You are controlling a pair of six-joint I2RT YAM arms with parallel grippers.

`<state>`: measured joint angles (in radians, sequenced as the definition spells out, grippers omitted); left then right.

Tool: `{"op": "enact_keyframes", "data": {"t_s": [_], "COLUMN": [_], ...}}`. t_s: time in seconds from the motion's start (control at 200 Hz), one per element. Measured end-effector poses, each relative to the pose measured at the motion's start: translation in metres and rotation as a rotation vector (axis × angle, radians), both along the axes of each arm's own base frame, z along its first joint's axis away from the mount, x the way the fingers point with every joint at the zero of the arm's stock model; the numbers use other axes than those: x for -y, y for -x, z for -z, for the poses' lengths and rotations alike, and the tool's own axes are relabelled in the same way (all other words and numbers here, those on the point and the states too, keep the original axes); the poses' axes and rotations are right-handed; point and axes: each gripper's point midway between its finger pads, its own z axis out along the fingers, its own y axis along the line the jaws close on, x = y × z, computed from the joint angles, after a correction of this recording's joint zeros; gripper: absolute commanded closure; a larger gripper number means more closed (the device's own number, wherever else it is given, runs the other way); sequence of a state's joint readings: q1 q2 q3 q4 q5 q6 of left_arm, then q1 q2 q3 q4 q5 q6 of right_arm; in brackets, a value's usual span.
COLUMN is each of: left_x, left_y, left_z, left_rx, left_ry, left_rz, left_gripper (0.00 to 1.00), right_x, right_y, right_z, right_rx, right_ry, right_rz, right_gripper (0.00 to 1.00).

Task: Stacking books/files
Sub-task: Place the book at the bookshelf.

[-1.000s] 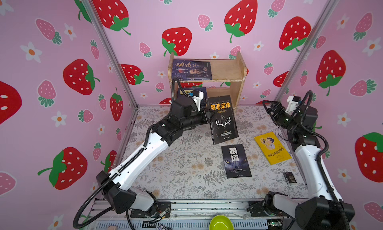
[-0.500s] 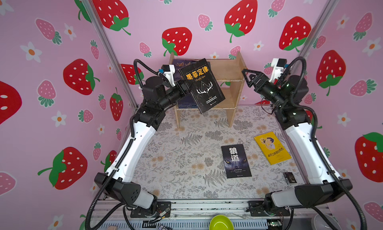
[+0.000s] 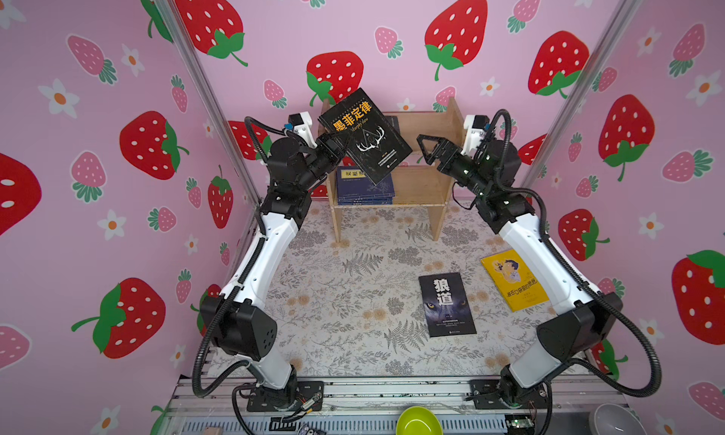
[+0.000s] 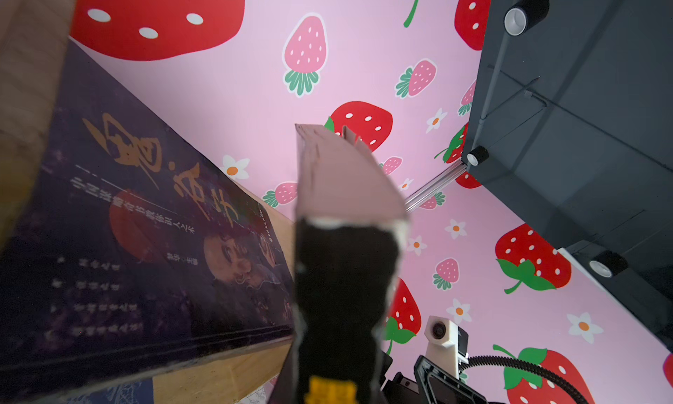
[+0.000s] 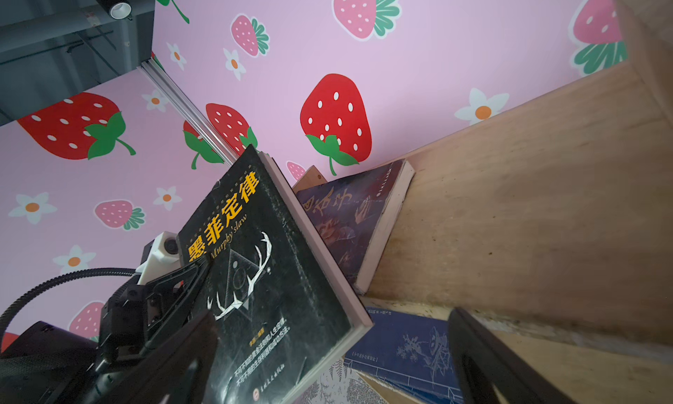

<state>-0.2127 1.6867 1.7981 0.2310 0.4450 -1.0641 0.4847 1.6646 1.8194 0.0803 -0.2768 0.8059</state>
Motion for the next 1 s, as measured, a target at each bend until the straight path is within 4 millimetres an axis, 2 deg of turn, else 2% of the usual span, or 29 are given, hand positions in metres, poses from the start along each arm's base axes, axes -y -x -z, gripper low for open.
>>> {"op": "enact_keyframes", "data": {"t_s": [0.195, 0.335, 0.505, 0.625, 0.795, 1.0], "left_x": [0.002, 0.000, -0.005, -0.006, -0.009, -0.012], "left_y": [-0.014, -0.012, -0.014, -0.023, -0.044, -0.066], "left_z": [0.002, -0.014, -0.040, -0.047, -0.038, -0.026], "left_rx": [-0.008, 0.025, 0.080, 0.100, 0.085, 0.058], "left_ry": [0.043, 0.058, 0.083, 0.098, 0.109, 0.147], "left_rz": [-0.010, -0.043, -0.085, -0.108, -0.151, -0.224], "left_gripper": [1.00, 1.00, 1.00, 1.00, 1.00, 1.00], "right_x": [-0.006, -0.010, -0.016, -0.018, -0.018, -0.014], "right_y": [-0.011, -0.018, -0.028, -0.037, -0.043, -0.037], "right_z": [-0.030, -0.047, -0.042, -0.032, -0.025, -0.028], "right_rx": [0.079, 0.127, 0.129, 0.111, 0.085, 0.096], "right_ry": [0.001, -0.004, 0.005, 0.010, 0.001, -0.020], "right_rz": [0.003, -0.018, -0.053, -0.068, -0.071, -0.063], "right_gripper": [0.00, 0.00, 0.00, 0.00, 0.00, 0.00]}}
